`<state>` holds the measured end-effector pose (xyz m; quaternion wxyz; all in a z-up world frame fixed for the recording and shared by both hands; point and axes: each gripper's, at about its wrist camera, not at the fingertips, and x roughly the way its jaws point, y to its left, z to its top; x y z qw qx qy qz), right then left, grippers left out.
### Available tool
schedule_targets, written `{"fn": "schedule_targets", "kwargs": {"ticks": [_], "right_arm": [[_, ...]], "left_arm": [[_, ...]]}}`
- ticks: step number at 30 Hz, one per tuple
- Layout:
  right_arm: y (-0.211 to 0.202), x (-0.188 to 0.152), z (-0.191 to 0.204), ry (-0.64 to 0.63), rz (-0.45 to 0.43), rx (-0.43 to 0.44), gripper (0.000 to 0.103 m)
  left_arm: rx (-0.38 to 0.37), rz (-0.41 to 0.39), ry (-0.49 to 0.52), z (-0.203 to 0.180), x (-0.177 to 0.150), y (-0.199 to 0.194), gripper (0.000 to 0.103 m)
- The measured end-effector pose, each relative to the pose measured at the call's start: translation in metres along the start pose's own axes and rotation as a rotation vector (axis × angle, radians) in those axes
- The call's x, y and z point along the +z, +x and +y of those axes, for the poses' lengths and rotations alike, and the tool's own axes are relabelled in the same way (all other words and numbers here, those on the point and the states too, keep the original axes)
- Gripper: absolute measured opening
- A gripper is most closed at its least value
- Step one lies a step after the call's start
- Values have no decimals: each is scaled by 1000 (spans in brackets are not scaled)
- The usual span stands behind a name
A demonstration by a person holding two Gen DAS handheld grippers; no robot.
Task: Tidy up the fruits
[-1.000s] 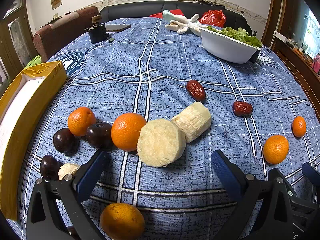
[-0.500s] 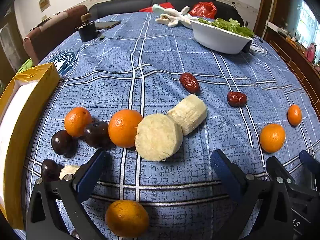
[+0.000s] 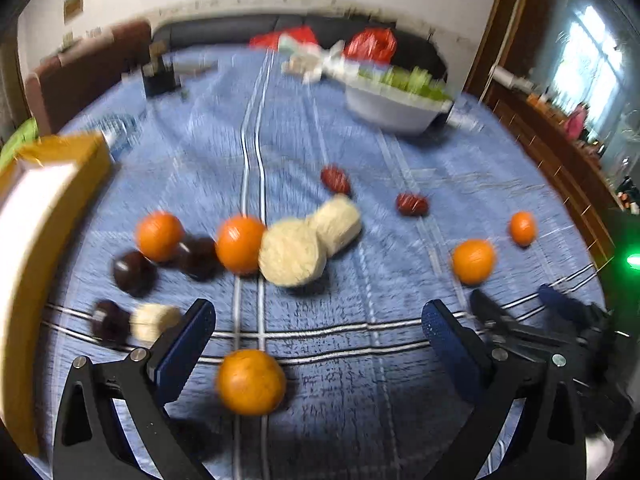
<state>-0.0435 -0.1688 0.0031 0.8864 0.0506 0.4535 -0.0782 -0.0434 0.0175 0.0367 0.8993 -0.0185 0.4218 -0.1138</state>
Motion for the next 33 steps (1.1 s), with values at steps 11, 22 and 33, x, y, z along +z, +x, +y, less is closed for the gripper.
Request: {"fn": "schedule_targets", "kwargs": {"ticks": [11, 22, 33], "right_arm": [[0, 0, 0, 0, 0, -1, 103], [0, 0, 1, 0, 0, -1, 103], [0, -1, 0, 2, 0, -2, 103]], "left_arm": [[235, -568, 22, 19, -13, -148, 103], [190, -621, -25, 38, -38, -174, 103], [46, -464, 14, 34, -53, -160, 103]]}}
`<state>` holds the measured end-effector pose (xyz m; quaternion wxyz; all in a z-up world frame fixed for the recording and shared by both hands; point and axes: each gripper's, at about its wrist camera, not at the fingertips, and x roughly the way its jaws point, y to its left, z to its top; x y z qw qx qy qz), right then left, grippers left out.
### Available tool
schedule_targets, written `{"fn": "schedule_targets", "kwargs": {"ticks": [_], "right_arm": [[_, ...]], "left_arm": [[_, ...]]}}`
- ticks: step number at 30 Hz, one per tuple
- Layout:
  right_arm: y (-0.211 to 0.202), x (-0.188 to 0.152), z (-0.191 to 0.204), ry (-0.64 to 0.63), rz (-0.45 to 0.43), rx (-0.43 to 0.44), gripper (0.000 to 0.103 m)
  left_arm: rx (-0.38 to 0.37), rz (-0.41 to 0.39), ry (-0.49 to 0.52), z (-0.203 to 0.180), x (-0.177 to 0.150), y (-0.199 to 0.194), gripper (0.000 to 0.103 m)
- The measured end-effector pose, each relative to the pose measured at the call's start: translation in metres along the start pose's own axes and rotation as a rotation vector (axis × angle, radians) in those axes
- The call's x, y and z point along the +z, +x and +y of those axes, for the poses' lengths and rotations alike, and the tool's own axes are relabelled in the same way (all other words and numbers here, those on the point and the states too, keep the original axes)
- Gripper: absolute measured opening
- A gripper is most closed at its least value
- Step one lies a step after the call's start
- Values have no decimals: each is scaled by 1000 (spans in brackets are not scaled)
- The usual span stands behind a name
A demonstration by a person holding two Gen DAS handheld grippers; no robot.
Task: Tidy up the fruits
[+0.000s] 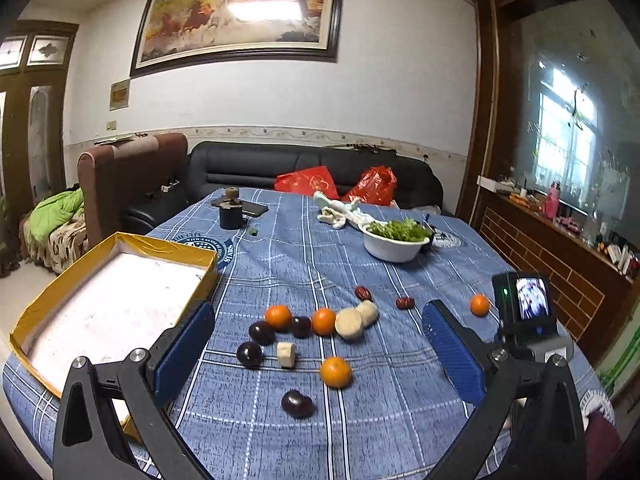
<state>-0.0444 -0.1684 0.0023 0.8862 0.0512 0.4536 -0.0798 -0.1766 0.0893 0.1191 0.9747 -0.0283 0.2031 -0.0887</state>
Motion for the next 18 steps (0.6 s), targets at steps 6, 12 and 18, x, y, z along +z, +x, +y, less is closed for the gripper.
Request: {"fn": "schedule_targets", "kwargs": {"ticks": [6, 12, 18], "right_arm": [[0, 0, 1, 0, 0, 0, 103], [0, 0, 0, 0, 0, 0, 103], [-1, 4, -6, 2, 79, 8, 103]], "left_arm": [[4, 13, -11, 2, -4, 0, 103], [30, 12, -15, 7, -3, 0, 103], [51, 31, -117, 49, 8, -4, 103]]}}
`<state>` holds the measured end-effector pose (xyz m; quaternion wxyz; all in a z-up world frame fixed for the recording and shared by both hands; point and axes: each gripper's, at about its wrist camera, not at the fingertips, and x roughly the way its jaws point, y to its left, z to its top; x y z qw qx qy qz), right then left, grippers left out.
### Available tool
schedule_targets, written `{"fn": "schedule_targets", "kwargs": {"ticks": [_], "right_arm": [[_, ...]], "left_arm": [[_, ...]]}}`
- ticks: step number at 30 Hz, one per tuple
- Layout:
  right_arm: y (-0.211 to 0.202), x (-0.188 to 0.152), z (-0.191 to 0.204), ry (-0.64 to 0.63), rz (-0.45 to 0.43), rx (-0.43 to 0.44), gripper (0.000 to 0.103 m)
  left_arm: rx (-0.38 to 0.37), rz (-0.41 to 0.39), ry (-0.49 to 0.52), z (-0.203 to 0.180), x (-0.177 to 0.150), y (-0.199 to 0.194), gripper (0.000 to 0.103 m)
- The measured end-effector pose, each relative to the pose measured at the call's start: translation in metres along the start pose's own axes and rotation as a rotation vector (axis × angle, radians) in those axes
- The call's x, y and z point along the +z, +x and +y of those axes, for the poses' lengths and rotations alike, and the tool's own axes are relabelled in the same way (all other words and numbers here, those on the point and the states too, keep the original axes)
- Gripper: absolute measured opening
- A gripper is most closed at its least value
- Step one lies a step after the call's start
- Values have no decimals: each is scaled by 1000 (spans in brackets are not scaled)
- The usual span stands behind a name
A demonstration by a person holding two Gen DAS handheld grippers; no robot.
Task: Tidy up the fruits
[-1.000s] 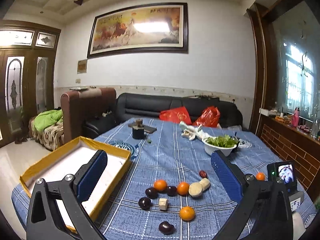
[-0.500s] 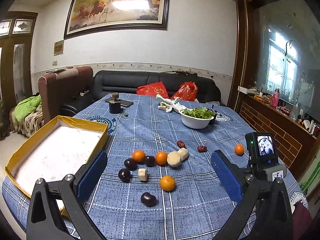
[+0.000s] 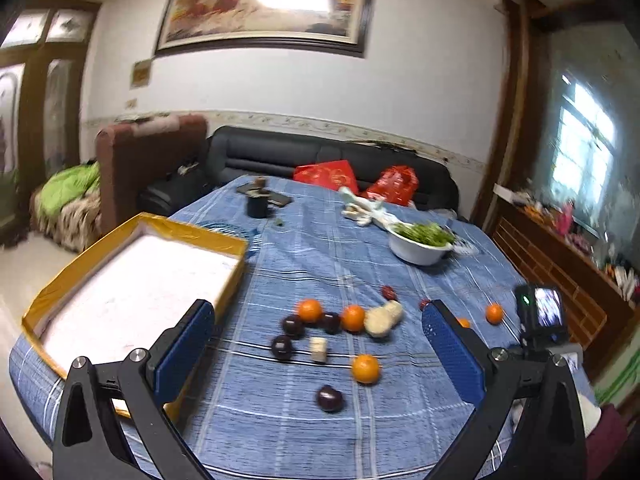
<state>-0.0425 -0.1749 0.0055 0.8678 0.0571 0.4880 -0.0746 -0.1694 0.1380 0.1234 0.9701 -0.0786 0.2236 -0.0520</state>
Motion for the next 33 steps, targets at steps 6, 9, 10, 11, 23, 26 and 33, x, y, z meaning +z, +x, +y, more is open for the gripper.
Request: {"fn": "schedule_targets", "kwargs": {"ticks": [6, 9, 10, 11, 23, 26, 33], "right_arm": [[-12, -11, 0, -35, 21, 25, 87], [-41, -18, 4, -22, -54, 122, 82], [-55, -20, 11, -25, -106, 176, 83], [-64, -22, 18, -35, -139, 212, 83], [-45, -41, 153, -343, -62, 432, 61], [-27, -42, 153, -345, -27, 443, 39], [-23, -37, 118, -176, -54, 523, 36]], "left_arm": [[78, 64, -108, 54, -3, 12, 103], [72, 125, -158, 69, -12, 25, 103], [66, 149, -172, 72, -16, 30, 103], [62, 165, -182, 74, -19, 34, 103], [72, 214, -119, 66, -36, 42, 103], [55, 245, -87, 58, -39, 48, 103], [-11, 327, -5, 26, -49, 72, 94]]}}
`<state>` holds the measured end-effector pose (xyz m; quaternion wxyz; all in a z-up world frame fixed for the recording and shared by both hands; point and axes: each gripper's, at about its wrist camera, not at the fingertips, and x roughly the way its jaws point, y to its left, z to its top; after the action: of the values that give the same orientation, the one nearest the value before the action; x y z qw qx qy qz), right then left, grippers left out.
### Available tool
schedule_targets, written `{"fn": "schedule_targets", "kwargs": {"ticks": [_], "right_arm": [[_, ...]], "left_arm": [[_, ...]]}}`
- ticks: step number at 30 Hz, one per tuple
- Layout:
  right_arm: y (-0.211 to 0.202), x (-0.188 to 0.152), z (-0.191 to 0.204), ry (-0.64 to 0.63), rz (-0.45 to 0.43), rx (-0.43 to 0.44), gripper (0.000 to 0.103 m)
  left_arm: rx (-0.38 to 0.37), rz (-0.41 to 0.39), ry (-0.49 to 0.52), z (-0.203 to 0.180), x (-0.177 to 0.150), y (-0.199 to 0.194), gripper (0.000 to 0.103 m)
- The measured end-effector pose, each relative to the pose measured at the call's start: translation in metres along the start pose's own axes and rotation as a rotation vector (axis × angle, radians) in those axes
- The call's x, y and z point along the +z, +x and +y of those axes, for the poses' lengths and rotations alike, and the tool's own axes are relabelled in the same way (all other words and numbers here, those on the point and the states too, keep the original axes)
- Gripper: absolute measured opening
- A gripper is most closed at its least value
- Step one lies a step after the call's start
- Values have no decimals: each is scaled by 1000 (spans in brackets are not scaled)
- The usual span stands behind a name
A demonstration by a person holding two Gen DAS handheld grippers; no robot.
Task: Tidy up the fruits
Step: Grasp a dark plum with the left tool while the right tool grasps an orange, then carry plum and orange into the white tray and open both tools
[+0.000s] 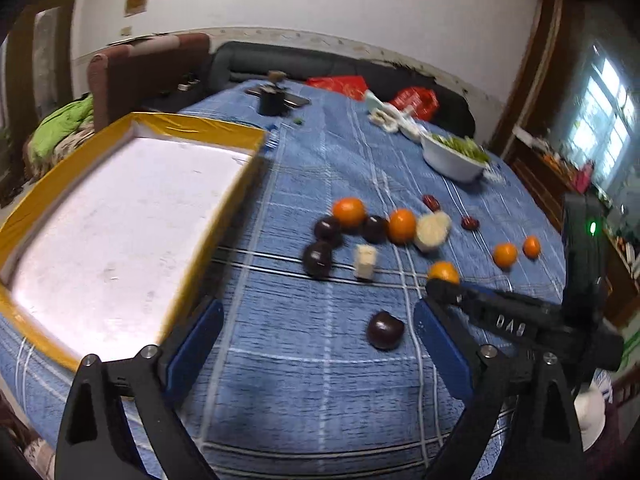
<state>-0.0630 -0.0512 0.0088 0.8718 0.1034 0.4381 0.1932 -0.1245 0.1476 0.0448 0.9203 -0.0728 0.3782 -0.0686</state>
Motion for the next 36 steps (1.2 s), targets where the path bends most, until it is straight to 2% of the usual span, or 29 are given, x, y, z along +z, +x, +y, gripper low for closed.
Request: {"fn": "schedule_targets", "kwargs": {"ticks": [5, 10, 12, 13, 14, 15, 17, 20, 24, 29, 36], "right_arm": [[-6, 3, -12, 64, -22, 15, 36], [-13, 5, -20, 107, -44, 25, 36], [-9, 6, -23, 124, -36, 40, 36], [-10, 5, -25, 131, -33, 45, 36], [-10, 5, -27, 138, -28, 50, 36], [-10, 5, -28, 143, -24, 52, 36], [-9, 5, -30, 148, -21, 53, 36], [-7, 5, -28, 135, -23, 42, 36], [-7, 5, -22, 107, -27, 15, 36], [-7, 4, -18, 88, -36, -13, 36], [-11, 6, -10, 52, -65, -66, 36]], "left_arm": [[-19, 89, 66, -20, 1, 29, 88], [-59, 200, 44, -24, -4, 56, 88], [-53, 209, 64, -28, -4, 58, 88], [-49, 213, 80, -31, -3, 59, 82], [-37, 217, 94, -33, -3, 61, 65], [-3, 207, 114, -35, -4, 61, 58], [-29, 203, 120, -38, -4, 60, 39], [-61, 199, 129, -42, -6, 59, 27], [-82, 160, 82, -34, -4, 52, 26], [-166, 75, -35, -10, -4, 37, 26], [-184, 9, -60, -1, -2, 18, 26]]}}
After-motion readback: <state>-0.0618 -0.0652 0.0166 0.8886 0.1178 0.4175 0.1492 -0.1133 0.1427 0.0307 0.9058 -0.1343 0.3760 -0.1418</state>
